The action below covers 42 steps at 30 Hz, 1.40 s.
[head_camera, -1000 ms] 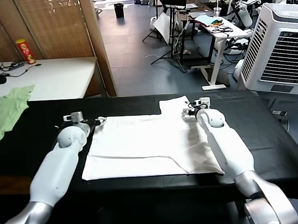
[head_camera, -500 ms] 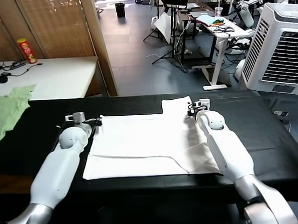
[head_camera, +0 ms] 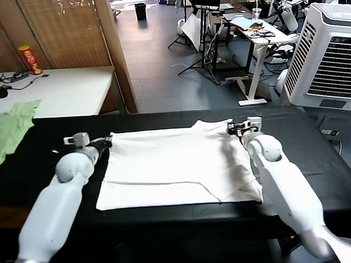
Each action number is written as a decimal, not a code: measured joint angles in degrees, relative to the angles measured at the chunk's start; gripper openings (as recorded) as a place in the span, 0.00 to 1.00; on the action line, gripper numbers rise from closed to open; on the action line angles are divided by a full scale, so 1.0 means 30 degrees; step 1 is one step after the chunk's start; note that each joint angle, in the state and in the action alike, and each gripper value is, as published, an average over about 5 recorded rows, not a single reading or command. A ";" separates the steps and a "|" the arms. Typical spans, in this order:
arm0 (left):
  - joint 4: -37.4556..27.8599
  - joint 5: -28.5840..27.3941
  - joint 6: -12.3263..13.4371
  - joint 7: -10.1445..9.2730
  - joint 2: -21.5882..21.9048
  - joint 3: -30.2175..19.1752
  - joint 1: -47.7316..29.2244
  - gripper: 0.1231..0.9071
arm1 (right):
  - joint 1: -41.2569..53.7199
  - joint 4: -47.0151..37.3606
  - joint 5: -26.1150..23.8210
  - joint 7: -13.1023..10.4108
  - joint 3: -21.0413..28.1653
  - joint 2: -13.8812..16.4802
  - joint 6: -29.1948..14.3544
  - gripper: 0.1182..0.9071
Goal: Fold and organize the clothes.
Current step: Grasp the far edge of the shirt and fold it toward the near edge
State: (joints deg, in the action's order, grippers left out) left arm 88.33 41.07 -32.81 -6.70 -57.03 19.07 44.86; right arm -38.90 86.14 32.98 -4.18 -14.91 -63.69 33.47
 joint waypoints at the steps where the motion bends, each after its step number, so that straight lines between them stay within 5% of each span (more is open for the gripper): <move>1: 0.0688 0.0102 -0.0028 -0.0092 0.0209 0.0182 0.0565 0.00 | -0.0393 0.0584 0.0047 -0.0108 -0.0102 0.0218 0.0198 0.01; 16: 0.8920 0.0413 -0.0221 -0.0923 0.1899 0.3830 0.8964 0.00 | -0.6343 0.7484 0.0251 -0.1381 -0.1790 0.2583 0.2837 0.01; 32: 0.9520 -0.1593 -0.0792 -0.0377 0.1679 0.4603 1.1921 0.00 | -0.9868 0.9347 -0.0317 -0.1950 -0.2186 0.2643 0.2909 0.02; 37: 0.9491 -0.1745 -0.1750 -0.0474 0.1546 0.4577 1.2003 0.06 | -1.0277 0.9776 0.0093 -0.1905 -0.2575 0.2668 0.2909 0.31; 42: 0.9992 -0.1751 -0.2737 -0.0661 0.1681 0.4852 1.2311 0.38 | -1.0535 1.0235 0.0469 -0.1720 -0.3458 0.2843 0.2909 0.64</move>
State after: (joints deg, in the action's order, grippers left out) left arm 118.30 35.81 -41.02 -8.69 -51.99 33.62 81.79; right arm -70.50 116.84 34.38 -9.34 -25.28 -55.16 42.20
